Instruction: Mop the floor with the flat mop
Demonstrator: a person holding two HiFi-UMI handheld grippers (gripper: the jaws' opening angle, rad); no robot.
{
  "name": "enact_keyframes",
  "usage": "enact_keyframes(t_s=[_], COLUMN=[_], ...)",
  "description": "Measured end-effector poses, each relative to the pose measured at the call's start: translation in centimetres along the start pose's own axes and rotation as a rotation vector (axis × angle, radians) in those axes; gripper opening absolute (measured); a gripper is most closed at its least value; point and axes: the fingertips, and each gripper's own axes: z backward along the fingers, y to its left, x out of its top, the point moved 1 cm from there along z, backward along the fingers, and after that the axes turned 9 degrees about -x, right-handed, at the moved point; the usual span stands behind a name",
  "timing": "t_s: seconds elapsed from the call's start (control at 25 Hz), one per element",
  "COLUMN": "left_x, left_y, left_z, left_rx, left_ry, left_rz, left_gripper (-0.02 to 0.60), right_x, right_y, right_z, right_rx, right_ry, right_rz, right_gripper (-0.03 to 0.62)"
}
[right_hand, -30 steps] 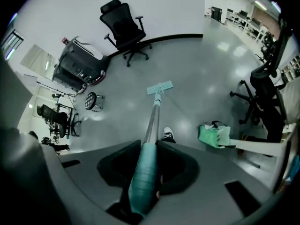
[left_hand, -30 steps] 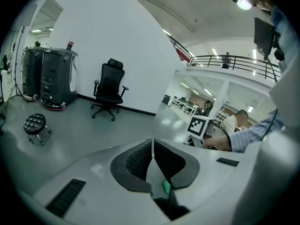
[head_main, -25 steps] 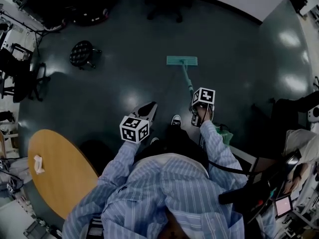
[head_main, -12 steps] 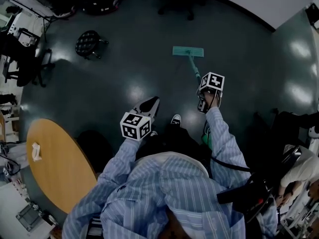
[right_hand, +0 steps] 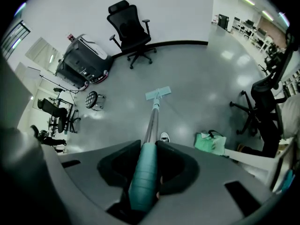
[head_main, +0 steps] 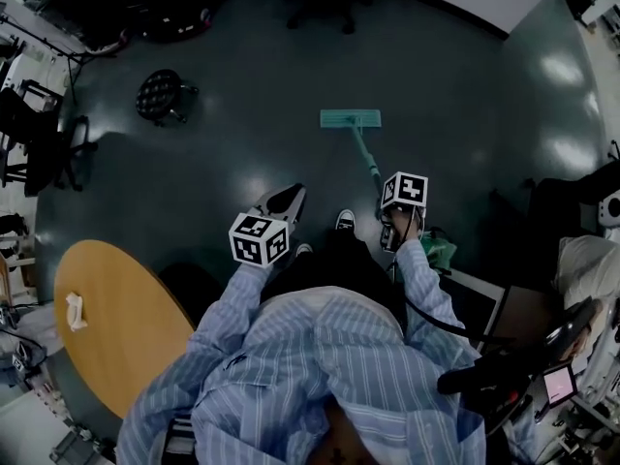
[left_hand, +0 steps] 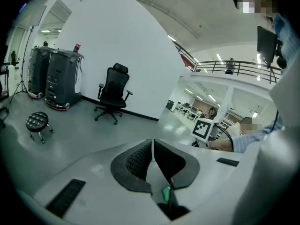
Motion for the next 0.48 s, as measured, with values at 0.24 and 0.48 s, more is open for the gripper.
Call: enact_keyframes(t_s=[0.24,0.48], left_x=[-4.3,-7.1], left_y=[-1.4,-1.7], left_z=[3.8,5.9], left_rx=[-0.059,-0.086], left_ry=[0.057,0.087], left_rz=[-0.002,0.014], left_gripper=[0.02,0.02], right_x=[-10.8,-17.6], right_y=[0.2,0.8], right_z=[0.8,2.2], right_rx=[-0.012,-0.016], right_ry=[0.033,0.052], right_rz=[-0.028,-0.023], right_gripper=[0.116,0.117])
